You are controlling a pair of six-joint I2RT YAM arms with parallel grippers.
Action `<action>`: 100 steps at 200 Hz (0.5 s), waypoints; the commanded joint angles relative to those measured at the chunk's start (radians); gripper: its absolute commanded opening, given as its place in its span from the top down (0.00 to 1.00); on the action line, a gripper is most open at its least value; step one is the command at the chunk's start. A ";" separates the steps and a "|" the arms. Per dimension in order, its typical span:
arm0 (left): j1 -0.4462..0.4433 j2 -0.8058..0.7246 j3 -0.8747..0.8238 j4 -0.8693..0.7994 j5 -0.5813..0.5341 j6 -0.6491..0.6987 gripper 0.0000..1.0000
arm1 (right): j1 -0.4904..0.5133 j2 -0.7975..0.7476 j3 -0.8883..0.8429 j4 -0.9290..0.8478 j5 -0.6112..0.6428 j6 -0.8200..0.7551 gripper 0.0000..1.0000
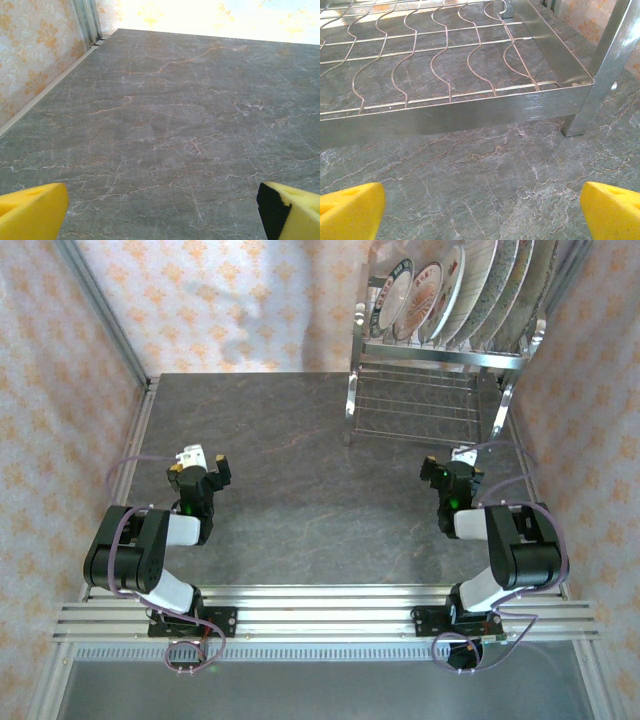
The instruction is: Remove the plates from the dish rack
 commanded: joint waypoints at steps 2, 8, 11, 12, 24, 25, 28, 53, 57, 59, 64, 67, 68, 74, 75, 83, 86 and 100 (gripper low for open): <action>-0.002 0.006 0.017 -0.002 -0.032 0.015 0.01 | -0.007 -0.006 0.015 0.004 0.019 0.012 0.01; -0.002 0.005 0.016 0.000 -0.031 0.015 0.01 | -0.007 -0.007 0.013 0.006 0.019 0.011 0.01; -0.002 0.004 0.014 0.003 -0.031 0.015 0.01 | -0.007 -0.008 0.012 0.009 0.019 0.011 0.01; -0.002 0.004 0.013 0.004 -0.030 0.014 0.01 | -0.007 -0.008 0.011 0.011 0.020 0.011 0.01; -0.004 -0.004 -0.008 0.040 -0.036 0.016 0.01 | -0.005 -0.034 0.006 0.000 0.037 0.017 0.01; -0.004 -0.005 -0.010 0.041 -0.037 0.016 0.01 | -0.005 -0.038 0.005 -0.002 0.040 0.017 0.01; -0.006 -0.014 -0.016 0.040 -0.042 0.017 0.01 | -0.004 -0.050 0.003 -0.004 0.048 0.019 0.01; -0.062 -0.131 -0.059 0.033 -0.172 0.039 0.01 | 0.018 -0.178 -0.023 -0.062 0.150 0.030 0.01; -0.071 -0.156 -0.061 0.021 -0.188 0.046 0.01 | 0.021 -0.204 -0.030 -0.069 0.177 0.037 0.01; -0.077 -0.168 -0.061 0.015 -0.194 0.051 0.01 | 0.024 -0.217 -0.033 -0.073 0.190 0.041 0.01; -0.090 -0.196 -0.060 -0.008 -0.207 0.063 0.01 | 0.026 -0.252 -0.041 -0.083 0.220 0.047 0.01; -0.097 -0.215 -0.058 -0.025 -0.212 0.070 0.00 | 0.029 -0.272 -0.045 -0.089 0.235 0.050 0.01; -0.099 -0.221 -0.057 -0.030 -0.214 0.071 0.01 | 0.029 -0.281 -0.046 -0.092 0.240 0.051 0.01; -0.110 -0.254 -0.051 -0.057 -0.220 0.083 0.01 | 0.032 -0.326 -0.047 -0.117 0.266 0.051 0.01; -0.110 -0.259 -0.050 -0.061 -0.220 0.084 0.01 | 0.033 -0.333 -0.045 -0.122 0.268 0.052 0.01; -0.116 -0.305 -0.045 -0.082 -0.225 0.077 0.01 | 0.037 -0.396 -0.036 -0.173 0.303 0.047 0.01; -0.117 -0.319 -0.042 -0.089 -0.225 0.067 0.00 | 0.039 -0.419 -0.029 -0.196 0.320 0.050 0.01; -0.125 -0.392 -0.017 -0.136 -0.243 0.038 0.01 | 0.042 -0.520 0.002 -0.298 0.380 0.060 0.01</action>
